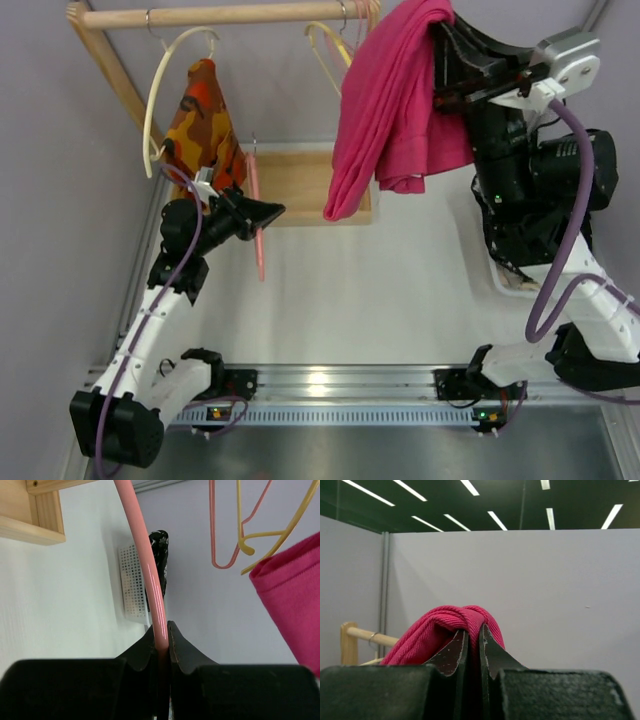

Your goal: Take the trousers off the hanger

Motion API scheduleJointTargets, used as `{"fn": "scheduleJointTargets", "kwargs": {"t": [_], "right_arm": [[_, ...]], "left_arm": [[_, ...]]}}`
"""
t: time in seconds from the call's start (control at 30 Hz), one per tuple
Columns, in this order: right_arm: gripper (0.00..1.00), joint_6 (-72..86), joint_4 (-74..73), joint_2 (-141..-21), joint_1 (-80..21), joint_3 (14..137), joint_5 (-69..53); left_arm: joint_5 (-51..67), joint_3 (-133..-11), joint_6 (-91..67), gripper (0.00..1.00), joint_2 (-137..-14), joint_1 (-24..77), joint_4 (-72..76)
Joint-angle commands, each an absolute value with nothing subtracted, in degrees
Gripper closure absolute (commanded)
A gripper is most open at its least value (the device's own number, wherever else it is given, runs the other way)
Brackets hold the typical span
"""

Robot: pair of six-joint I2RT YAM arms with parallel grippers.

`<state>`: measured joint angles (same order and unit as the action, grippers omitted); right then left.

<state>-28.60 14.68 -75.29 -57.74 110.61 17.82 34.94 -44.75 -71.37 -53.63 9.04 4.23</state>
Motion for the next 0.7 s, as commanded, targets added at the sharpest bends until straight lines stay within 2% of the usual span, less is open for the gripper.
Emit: {"fn": "scheduleJointTargets", "kwargs": {"t": [0.0,0.13,0.27,0.43,0.67], "right_arm": [[1.0,-26.37,21.8,-70.23,-52.05,111.45,18.19],[1.0,-19.36,18.9,-65.4,-43.26,108.03,19.86],[1.0,-17.05,16.71,-56.63,-31.32,98.72,21.53],[1.0,-16.35,14.24,-46.87,-22.16,88.53,26.1],[1.0,-13.62,10.9,-39.04,-10.57,80.61,28.03]], "left_arm": [[35.77,-44.91,-69.26,1.0,-51.5,8.79,7.29],[35.77,-45.0,-69.17,1.0,-51.59,8.79,7.29],[35.68,-45.26,-69.17,1.0,-51.94,8.79,7.29],[35.77,-45.79,-69.26,1.0,-52.73,8.88,7.29],[35.86,-46.76,-69.08,1.0,-53.26,8.88,7.29]]}}
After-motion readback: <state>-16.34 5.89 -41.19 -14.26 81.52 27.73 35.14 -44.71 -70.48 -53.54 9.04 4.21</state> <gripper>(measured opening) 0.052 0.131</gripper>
